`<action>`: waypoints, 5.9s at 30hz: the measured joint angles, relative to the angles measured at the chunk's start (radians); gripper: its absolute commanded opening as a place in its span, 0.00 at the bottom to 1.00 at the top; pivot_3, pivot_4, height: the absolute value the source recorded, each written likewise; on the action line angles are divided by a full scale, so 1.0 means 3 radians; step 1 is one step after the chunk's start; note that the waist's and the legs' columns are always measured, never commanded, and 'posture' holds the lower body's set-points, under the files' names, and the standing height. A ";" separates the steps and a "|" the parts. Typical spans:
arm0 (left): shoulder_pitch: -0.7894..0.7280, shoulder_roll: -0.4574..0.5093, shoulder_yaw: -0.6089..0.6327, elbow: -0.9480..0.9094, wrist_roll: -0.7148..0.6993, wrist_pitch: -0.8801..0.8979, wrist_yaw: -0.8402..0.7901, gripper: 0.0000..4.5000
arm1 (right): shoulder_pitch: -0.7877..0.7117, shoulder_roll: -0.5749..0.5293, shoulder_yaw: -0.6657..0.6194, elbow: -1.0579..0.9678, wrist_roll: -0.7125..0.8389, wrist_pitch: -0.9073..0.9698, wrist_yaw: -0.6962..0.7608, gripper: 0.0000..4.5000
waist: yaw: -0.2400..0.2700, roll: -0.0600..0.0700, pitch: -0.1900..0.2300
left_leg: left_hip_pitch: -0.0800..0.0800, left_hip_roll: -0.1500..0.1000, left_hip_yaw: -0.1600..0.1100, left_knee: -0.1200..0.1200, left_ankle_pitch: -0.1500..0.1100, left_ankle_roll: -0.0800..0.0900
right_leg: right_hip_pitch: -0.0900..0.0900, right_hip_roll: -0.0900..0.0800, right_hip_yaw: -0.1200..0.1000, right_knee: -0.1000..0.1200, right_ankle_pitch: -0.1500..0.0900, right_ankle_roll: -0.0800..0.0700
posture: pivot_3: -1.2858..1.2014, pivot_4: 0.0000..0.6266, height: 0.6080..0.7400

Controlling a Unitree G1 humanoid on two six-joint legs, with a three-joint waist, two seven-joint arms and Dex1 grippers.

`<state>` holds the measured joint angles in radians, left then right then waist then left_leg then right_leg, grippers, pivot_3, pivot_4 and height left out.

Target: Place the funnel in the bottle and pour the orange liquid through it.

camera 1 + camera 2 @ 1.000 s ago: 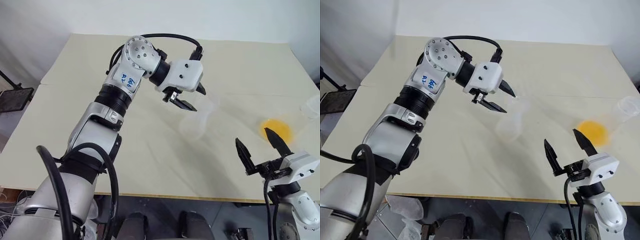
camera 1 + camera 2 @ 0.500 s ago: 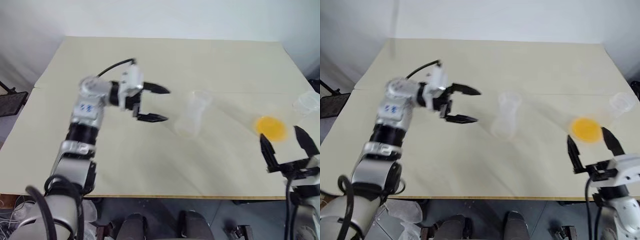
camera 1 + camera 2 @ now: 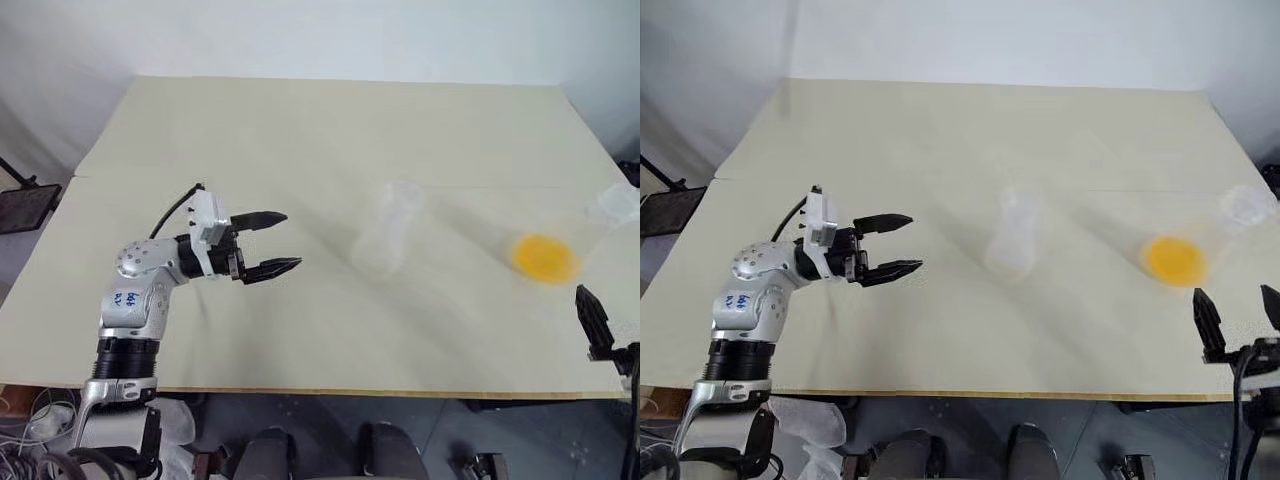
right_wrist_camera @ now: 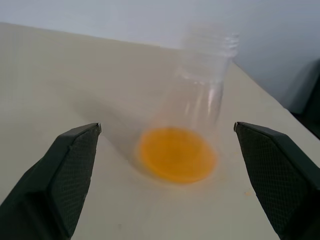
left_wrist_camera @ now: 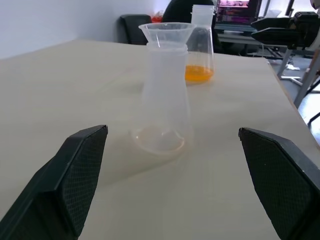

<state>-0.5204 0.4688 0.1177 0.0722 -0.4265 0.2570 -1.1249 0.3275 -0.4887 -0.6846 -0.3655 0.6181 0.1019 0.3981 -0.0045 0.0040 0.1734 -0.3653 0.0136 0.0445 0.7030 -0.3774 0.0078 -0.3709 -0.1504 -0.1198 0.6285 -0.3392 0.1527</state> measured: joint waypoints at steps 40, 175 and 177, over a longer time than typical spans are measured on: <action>0.0203 -0.0018 -0.0118 -0.0609 -0.0156 0.0172 0.0517 1.00 | -0.2541 -0.0848 0.0303 0.2740 -0.0280 0.0407 0.0642 0.85 | 0.0004 0.0002 -0.0001 | -0.0009 -0.0001 0.0030 -0.0001 0.0000 0.0000 | -0.0006 -0.0001 -0.0002 -0.0002 0.0000 0.0000 | 0.52 0.24 1.00; 0.0293 -0.0553 -0.0583 -0.0471 -0.0054 -0.0303 0.0864 1.00 | -0.3574 -0.1089 0.2794 0.1719 -0.4594 -0.1945 -0.0553 0.55 | -0.0083 0.0001 0.0000 | -0.0017 -0.0001 -0.0003 -0.0006 0.0001 -0.0002 | -0.0014 -0.0003 -0.0008 -0.0004 0.0000 0.0000 | 0.52 0.24 1.00; 0.0293 -0.0558 -0.0583 -0.0471 -0.0054 -0.0303 0.0864 1.00 | -0.3574 -0.1089 0.2794 0.1719 -0.4606 -0.1946 -0.0562 0.55 | -0.0083 0.0001 0.0000 | -0.0017 -0.0001 -0.0003 -0.0006 0.0001 -0.0002 | -0.0014 -0.0003 -0.0008 -0.0004 0.0000 0.0000 | 0.52 0.24 1.00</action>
<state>-0.4326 0.3015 -0.0571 -0.0691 -0.4428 0.1662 -0.8658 -0.7445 -0.8155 0.1537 0.1502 -0.7636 -0.4819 0.2294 -0.0293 0.0044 0.1735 -0.3704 0.0134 0.0436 0.7011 -0.3770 0.0072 -0.3750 -0.1513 -0.1223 0.6273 -0.3391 0.1527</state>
